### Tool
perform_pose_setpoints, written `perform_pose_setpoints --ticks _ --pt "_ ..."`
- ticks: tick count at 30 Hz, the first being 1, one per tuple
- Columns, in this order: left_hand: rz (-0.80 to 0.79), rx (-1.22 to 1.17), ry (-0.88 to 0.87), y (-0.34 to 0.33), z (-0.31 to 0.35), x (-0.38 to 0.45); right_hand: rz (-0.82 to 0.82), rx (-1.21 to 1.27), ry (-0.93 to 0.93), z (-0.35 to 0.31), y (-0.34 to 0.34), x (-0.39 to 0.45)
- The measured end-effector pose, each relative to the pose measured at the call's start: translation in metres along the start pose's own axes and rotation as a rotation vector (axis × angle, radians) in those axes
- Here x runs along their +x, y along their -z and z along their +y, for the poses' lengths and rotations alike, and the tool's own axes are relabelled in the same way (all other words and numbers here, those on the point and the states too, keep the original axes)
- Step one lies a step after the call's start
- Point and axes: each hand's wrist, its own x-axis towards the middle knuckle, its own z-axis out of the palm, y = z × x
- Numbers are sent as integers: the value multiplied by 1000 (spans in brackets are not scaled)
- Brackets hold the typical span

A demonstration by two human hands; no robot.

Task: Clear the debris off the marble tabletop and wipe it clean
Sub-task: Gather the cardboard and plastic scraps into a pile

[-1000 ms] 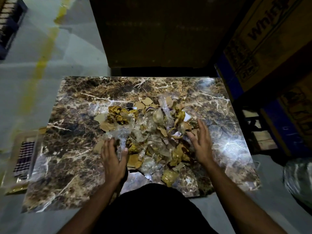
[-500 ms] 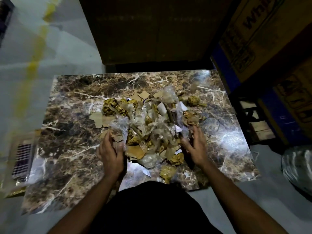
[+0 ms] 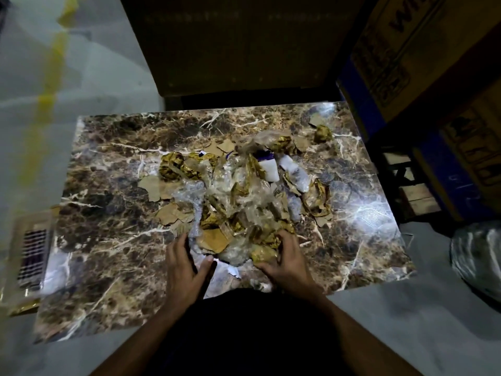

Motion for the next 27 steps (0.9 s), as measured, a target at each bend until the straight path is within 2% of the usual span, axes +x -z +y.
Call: perform_pose_setpoints --ticks 2,6,8,10,11,13,20,23,27 --pt "-2 -17 1 -3 5 8 15 -29 -23 -13 -2 13" --pt "67 -36 -29 2 2 11 -88 11 33 -22 29 -1" --pt "168 -39 9 10 -9 13 35 -9 52 -23 57 -14" --pt "236 -39 81 17 -22 21 253 -18 61 -18 87 -1" --pt "256 -50 116 20 -26 29 342 -32 61 -12 103 18" --pt "299 -106 180 22 -28 50 405 -46 32 2 133 72" --pt "370 -173 218 25 -16 133 264 -120 -99 40 205 263" --pt "357 -215 130 34 -22 173 139 -185 -59 43 219 315" --pt "322 -319 139 44 -16 228 16 -299 34 46 204 365"
